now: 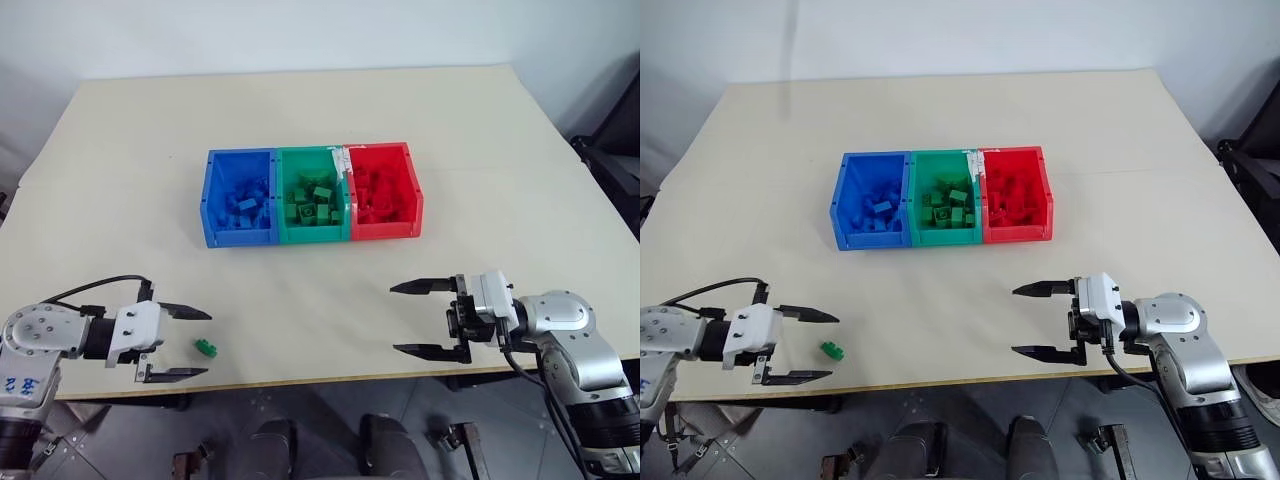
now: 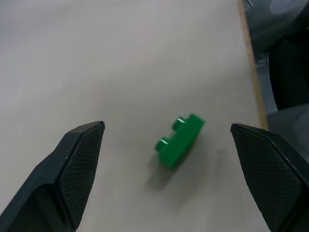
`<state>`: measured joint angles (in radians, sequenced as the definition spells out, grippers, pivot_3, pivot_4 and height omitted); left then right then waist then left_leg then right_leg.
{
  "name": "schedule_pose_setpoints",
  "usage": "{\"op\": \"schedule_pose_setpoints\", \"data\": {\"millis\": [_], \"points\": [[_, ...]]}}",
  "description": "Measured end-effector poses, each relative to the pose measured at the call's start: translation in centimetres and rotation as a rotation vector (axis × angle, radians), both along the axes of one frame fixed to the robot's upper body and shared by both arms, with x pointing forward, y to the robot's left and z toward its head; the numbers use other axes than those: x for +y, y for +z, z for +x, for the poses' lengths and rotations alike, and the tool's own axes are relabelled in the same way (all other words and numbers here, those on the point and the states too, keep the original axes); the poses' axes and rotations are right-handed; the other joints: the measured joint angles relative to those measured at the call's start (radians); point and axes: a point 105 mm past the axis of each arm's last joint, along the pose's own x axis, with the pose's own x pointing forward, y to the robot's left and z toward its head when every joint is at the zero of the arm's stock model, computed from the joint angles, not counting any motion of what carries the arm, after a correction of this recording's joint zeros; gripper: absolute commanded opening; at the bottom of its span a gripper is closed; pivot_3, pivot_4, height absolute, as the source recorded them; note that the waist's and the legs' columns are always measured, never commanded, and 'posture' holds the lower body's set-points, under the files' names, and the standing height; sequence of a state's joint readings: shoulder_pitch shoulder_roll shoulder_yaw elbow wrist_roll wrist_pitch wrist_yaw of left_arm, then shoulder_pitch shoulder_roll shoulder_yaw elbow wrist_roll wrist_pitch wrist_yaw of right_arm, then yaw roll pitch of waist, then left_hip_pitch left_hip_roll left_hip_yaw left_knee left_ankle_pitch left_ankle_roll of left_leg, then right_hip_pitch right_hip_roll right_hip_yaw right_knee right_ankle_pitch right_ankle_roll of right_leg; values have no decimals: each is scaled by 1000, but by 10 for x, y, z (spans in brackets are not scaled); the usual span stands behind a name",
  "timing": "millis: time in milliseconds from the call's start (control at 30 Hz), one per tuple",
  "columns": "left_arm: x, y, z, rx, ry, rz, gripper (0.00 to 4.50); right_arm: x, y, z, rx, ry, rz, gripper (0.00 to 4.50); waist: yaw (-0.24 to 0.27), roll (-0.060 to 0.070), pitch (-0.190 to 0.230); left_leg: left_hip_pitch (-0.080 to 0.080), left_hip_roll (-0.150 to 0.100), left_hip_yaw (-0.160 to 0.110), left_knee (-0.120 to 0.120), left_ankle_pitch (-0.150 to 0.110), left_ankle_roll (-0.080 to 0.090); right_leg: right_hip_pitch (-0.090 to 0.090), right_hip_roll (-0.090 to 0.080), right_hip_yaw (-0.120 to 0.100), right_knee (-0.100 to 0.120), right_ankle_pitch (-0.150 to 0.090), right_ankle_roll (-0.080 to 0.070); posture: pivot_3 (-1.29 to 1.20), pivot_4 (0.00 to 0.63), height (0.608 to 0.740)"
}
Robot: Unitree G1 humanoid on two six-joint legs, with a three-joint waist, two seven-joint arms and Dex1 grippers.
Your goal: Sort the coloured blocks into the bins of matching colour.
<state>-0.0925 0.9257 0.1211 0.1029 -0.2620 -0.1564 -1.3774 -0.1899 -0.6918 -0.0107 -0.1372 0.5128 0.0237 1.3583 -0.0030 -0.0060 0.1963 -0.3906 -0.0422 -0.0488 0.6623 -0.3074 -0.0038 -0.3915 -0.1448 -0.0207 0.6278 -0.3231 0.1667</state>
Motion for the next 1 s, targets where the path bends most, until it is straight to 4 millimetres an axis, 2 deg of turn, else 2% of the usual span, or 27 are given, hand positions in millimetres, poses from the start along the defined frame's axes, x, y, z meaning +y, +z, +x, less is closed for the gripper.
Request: {"op": "schedule_pose_setpoints", "data": {"millis": [100, 400, 500, 600, 667, 900, 1000], "points": [[2, -6, 3, 25, -9, 20, 3883, -1, -2, -3, 6, -14, -1, 4500, 1, 0, 0, 0, 0, 0, 0, 0, 0, 0, 0, 0, 0, 0, 0, 0, 150, 740], [3, -8, 2, 30, -53, 28, 1133, -6, -1, -4, -4, -66, 9, 4500, 1, 0, 0, 1, 1, 1, 0, 0, 0, 1, 0, 0, 0, 0, 0, 0, 150, 740], [3, -8, 1, 28, -66, 13, 338, -5, 1, -2, -15, -72, 11, 4500, 1, 0, 0, 1, 1, 1, 0, 0, 0, 1, 0, 0, 0, 0, 0, 0, 150, 740], [-3, -8, 4, 13, -59, -29, 331, -5, 1, -2, -19, -76, 10, 4500, 3, 0, 0, 1, 1, 1, 1, 0, 0, 1, 0, 0, 0, 0, 0, 0, 150, 740], [-14, -2, 11, -4, -33, -118, 331, -6, 1, -1, -22, -81, 8, 4500, 7, 0, 0, 0, 1, 0, 2, 0, 1, 1, 0, 0, 0, 0, 1, 0, 150, 740], [-58, 60, 41, -125, -10, -390, 331, -10, 2, 3, -36, -135, 11, 4500, 4, -1, 0, 0, 0, -1, 3, 0, 1, 1, 0, 0, 1, 1, 1, 0, 150, 740], [-77, 82, 61, -153, 30, -476, 331, -18, 3, 6, -44, -202, 26, 4500, 7, -1, 0, 0, -1, -1, 3, 0, 1, 1, 0, 0, 1, 1, 1, 0, 150, 740]]}}
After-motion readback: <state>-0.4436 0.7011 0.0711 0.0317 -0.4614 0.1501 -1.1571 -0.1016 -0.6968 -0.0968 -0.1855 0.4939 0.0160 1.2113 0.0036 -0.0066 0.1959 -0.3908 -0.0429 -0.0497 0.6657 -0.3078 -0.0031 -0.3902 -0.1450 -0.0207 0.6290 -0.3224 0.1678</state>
